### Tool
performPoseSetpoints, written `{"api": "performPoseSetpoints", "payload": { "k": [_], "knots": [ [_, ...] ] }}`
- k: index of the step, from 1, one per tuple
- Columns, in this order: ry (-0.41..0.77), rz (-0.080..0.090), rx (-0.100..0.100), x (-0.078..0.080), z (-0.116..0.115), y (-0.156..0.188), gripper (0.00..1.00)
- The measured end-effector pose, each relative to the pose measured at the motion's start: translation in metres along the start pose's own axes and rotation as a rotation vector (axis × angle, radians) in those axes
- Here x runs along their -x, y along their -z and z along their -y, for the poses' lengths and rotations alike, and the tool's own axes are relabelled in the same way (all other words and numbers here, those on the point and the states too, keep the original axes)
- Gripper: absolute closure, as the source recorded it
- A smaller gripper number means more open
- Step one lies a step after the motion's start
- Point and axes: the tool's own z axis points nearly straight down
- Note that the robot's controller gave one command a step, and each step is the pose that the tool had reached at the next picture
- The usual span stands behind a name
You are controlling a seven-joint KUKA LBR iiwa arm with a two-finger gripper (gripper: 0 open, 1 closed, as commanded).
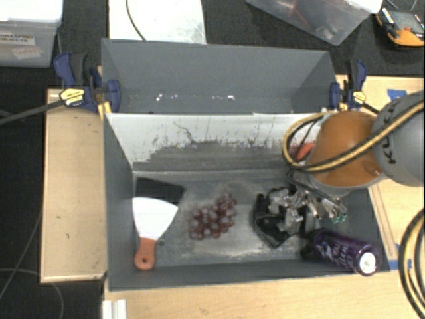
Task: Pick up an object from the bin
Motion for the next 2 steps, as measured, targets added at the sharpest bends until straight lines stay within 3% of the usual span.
{"api": "performPoseSetpoints", "payload": {
  "k": [1,2],
  "knots": [
    [-0.002,0.0,0.0,0.0,0.0,0.0,1.0],
    [0.028,-0.004,0.003,-0.037,-0.003,0.127,1.0]
  ]
}}
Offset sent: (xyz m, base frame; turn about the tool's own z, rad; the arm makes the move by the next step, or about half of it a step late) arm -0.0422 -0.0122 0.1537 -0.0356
